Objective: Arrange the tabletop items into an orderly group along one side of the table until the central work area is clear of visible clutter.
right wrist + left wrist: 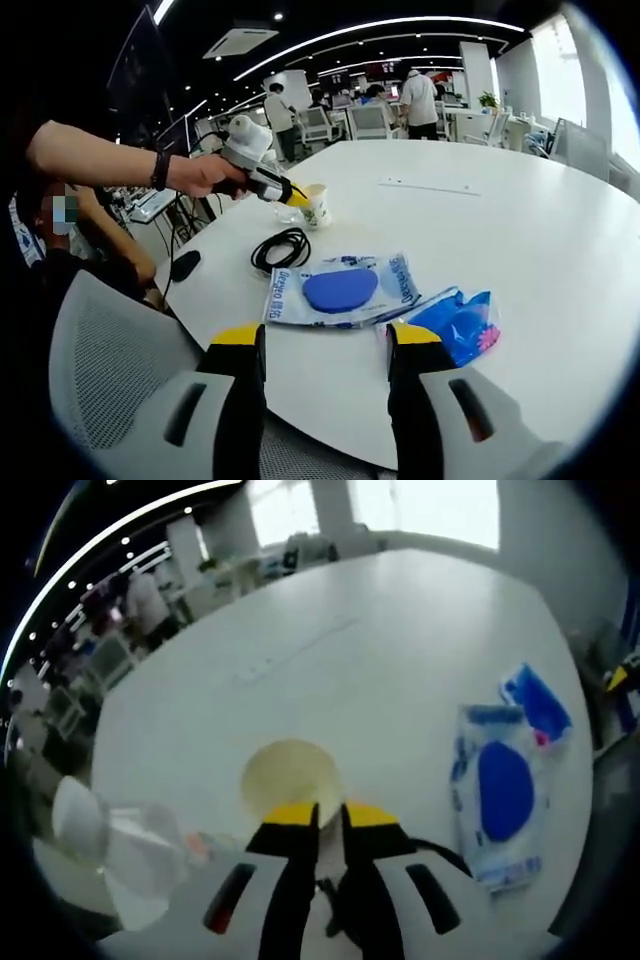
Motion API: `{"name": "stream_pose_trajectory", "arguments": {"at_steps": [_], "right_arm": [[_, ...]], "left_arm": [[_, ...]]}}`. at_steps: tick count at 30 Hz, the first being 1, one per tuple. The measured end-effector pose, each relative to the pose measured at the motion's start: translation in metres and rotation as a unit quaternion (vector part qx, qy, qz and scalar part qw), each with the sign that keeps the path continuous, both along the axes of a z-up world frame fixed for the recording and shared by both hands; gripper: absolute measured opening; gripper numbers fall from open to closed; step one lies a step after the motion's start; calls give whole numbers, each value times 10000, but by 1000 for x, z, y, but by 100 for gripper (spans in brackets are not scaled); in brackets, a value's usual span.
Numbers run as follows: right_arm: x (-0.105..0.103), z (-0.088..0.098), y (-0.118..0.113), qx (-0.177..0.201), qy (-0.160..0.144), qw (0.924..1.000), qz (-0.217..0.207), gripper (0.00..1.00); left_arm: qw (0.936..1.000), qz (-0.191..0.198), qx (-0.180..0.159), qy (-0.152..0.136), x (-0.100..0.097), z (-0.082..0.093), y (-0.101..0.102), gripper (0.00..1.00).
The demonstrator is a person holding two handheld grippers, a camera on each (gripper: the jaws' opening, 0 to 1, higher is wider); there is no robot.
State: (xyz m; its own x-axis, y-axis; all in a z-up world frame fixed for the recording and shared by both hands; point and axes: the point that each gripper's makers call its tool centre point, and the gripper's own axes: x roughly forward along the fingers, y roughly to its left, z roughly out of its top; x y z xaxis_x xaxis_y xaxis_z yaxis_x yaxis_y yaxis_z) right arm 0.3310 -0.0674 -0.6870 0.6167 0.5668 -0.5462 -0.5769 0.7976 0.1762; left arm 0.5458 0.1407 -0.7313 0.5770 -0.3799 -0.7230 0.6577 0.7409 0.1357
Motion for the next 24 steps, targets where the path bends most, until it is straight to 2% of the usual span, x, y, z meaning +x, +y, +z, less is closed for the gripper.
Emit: {"name": "stream_pose_trajectory", "arguments": {"at_steps": [6, 15, 24], "right_arm": [[0, -1, 0, -14, 11, 10000, 19, 48], [0, -1, -1, -13, 13, 10000, 9, 48], [1, -1, -2, 5, 1, 10000, -19, 47]], "left_arm": [[10000, 69, 20, 21, 0, -2, 4, 1], [9999, 137, 42, -18, 4, 0, 9, 0], [9995, 59, 303, -107, 8, 1, 10, 0]]}}
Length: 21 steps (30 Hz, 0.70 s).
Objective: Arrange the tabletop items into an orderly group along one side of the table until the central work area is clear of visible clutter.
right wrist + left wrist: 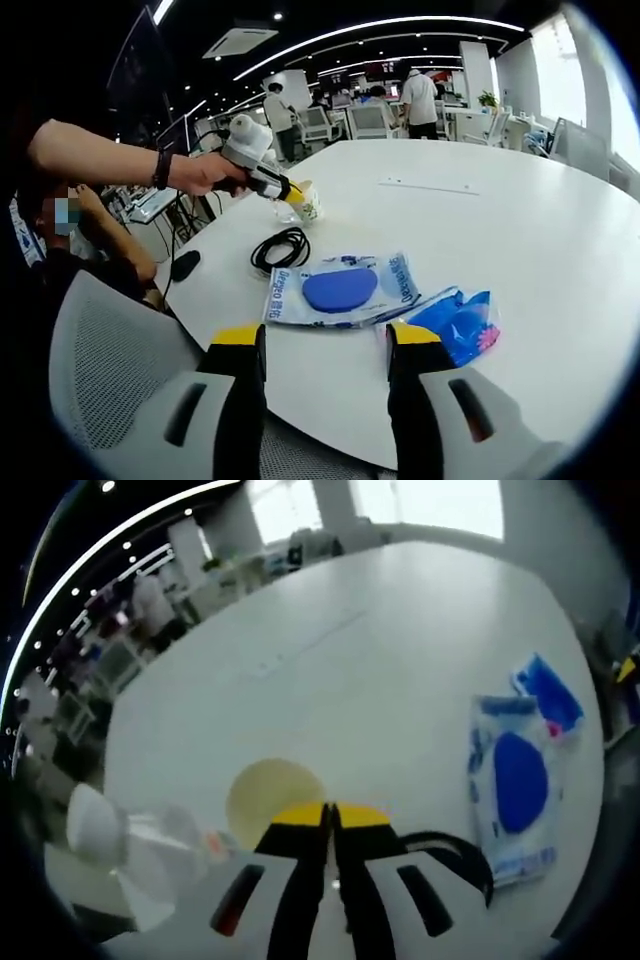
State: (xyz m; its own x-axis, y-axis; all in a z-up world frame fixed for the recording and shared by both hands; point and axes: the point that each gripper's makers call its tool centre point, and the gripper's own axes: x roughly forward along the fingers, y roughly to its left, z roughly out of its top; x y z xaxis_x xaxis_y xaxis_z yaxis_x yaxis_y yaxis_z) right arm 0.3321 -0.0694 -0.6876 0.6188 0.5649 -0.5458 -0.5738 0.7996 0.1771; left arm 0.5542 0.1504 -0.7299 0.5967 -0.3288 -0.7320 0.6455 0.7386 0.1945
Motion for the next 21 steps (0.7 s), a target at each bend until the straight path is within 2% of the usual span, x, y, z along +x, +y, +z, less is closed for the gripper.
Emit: {"name": "stream_pose_trajectory", "arguments": {"at_steps": [7, 19, 21], "right_arm": [[0, 1, 0, 23, -18, 10000, -12, 47], [1, 2, 0, 44, -31, 10000, -28, 47], [1, 2, 0, 43, -30, 10000, -34, 47]], "left_arm": [[9995, -142, 264, -88, 0, 1, -1, 0], [9990, -250, 373, -39, -5, -9, -2, 0], [9992, -230, 336, -29, -5, -9, -3, 3]]}}
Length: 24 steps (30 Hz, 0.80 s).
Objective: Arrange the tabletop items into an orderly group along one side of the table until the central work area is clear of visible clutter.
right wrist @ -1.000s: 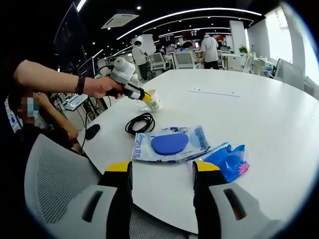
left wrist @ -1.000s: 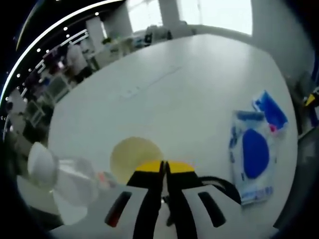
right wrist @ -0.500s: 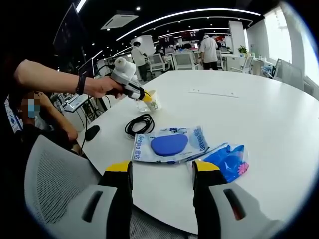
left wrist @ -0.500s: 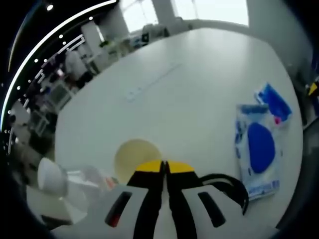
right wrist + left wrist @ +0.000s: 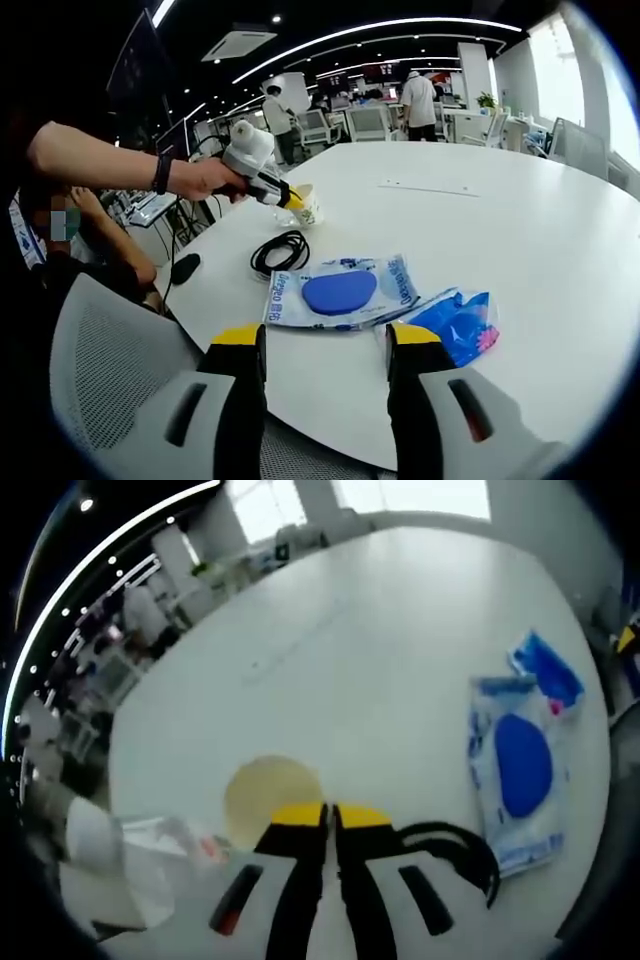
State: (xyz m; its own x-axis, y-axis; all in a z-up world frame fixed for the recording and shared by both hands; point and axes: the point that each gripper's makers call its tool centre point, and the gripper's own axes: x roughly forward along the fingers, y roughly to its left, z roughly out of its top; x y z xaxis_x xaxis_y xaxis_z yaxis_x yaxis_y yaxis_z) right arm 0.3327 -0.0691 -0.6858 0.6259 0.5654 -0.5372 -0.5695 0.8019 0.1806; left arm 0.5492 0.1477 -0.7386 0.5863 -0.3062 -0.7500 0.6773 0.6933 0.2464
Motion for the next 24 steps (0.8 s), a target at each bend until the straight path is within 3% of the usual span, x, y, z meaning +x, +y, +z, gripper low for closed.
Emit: {"name": "stream_pose_trajectory", "arguments": {"at_steps": [2, 15, 24], "right_arm": [[0, 0, 0, 6, -3, 10000, -3, 47], [0, 0, 0, 5, 2, 10000, -6, 47], [-1, 0, 1, 13, -4, 10000, 17, 47]], "left_arm": [[10000, 33, -39, -25, 2, 1, 0, 7], [9999, 49, -111, -12, -1, 5, -1, 10], [9988, 274, -401, -34, -5, 7, 5, 18]]}}
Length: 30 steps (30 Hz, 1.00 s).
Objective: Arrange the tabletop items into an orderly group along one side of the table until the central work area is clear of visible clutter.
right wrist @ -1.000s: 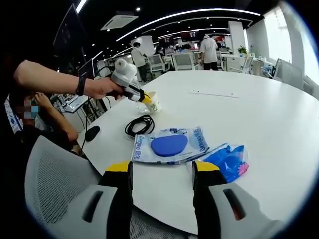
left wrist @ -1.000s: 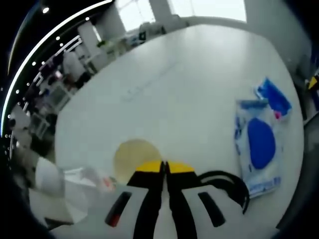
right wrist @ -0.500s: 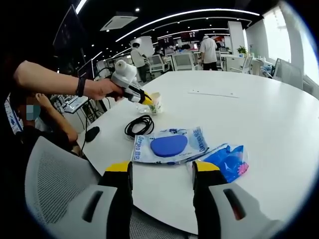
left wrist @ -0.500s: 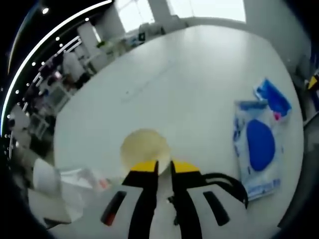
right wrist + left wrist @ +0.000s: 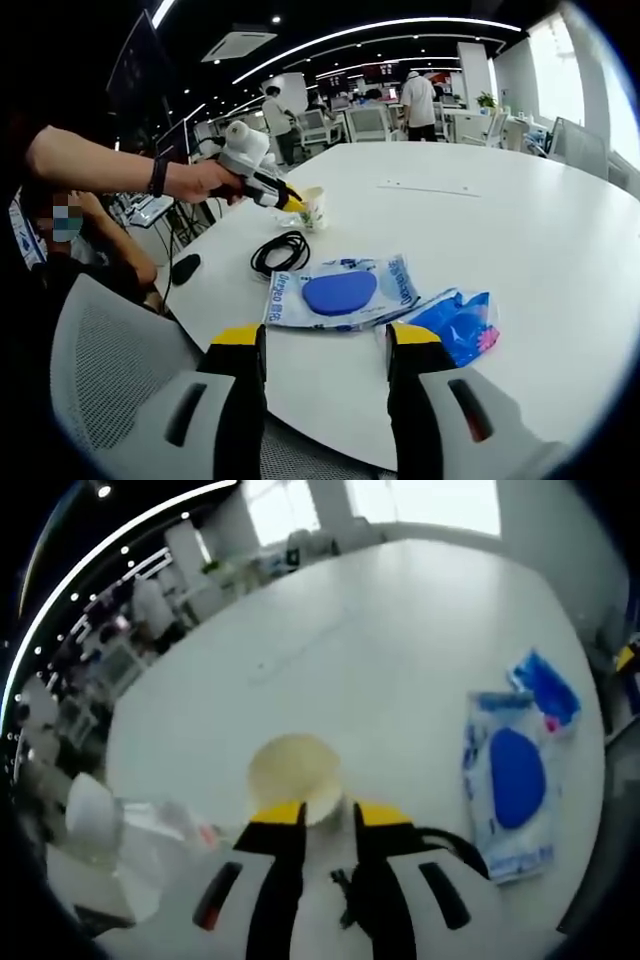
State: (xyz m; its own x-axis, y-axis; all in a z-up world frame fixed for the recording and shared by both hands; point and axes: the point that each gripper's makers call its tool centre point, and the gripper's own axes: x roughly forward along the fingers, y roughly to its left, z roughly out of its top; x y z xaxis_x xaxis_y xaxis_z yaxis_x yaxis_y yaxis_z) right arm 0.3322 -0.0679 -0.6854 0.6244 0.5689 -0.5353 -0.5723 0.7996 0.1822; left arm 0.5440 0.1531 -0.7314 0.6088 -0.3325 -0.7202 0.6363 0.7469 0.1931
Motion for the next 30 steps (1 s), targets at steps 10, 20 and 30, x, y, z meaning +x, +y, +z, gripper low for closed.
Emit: {"name": "stream_pose_trajectory", "arguments": {"at_steps": [10, 20, 30], "right_arm": [[-1, 0, 1, 6, -13, 10000, 15, 47], [-3, 1, 4, -7, -23, 9999, 121, 47], [-5, 0, 7, -34, -26, 9997, 222, 47]], "left_arm": [[9963, 518, -590, -353, -7, 24, 14, 27], [9914, 969, -807, -354, -42, 14, 44, 34], [9905, 1003, -831, -430, -52, 18, 50, 34]]}}
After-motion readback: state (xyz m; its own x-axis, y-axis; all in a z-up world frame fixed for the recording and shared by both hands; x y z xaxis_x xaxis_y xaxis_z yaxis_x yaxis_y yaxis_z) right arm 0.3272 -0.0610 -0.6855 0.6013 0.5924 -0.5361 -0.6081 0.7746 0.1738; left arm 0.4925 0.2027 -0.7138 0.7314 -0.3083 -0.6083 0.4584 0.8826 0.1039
